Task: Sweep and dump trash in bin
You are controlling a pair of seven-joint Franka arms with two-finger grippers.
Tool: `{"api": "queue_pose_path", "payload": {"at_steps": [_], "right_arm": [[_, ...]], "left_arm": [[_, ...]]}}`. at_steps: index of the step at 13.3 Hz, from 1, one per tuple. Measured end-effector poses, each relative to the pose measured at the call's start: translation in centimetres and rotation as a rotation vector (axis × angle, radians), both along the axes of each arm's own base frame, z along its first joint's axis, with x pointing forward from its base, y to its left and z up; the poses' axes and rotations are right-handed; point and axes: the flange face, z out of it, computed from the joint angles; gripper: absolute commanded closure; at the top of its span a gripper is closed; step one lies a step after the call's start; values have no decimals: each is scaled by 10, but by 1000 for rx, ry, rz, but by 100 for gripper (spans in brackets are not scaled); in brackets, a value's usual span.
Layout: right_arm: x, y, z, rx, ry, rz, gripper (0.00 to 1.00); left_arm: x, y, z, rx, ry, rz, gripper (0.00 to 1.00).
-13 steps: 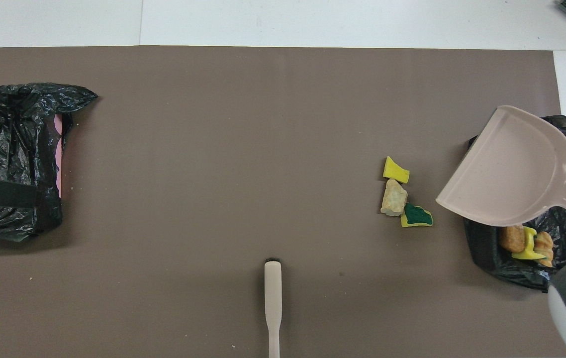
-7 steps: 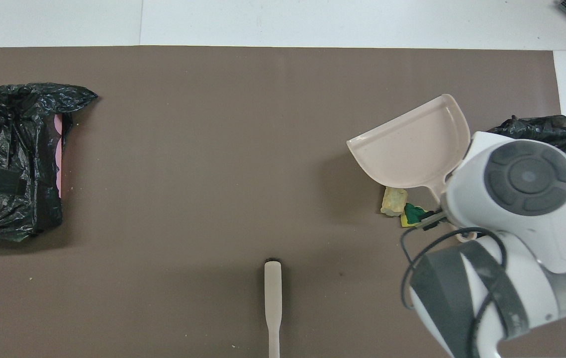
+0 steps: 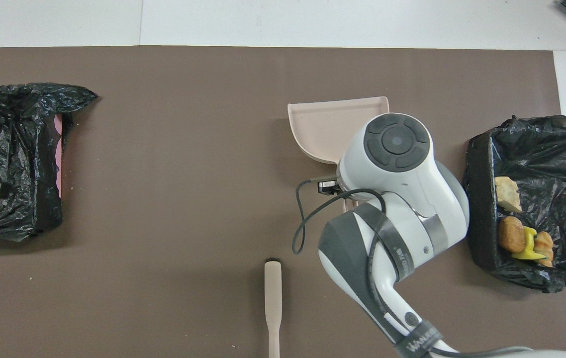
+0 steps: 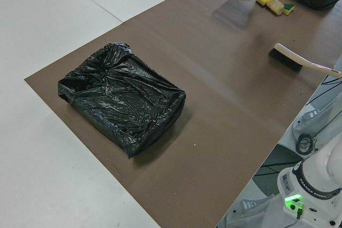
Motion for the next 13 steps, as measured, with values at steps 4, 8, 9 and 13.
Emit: {"api": "queue_pose_path", "payload": {"at_steps": [4,8,9,13], "right_arm": [[8,77,-30,44,-11,-40,100],[18,107,-72,82,-25,-37,100],[19,110,-76,82,-23,-34,100],[21,113,-80,96,-29,-36,2]], "left_arm": [[0,2,0,0,1,1,0],[-1,1,0,1,5,1,0],[-1,1,-1,1,8,0,0],[-2,-2,-1,2,13,-6,0]]}}
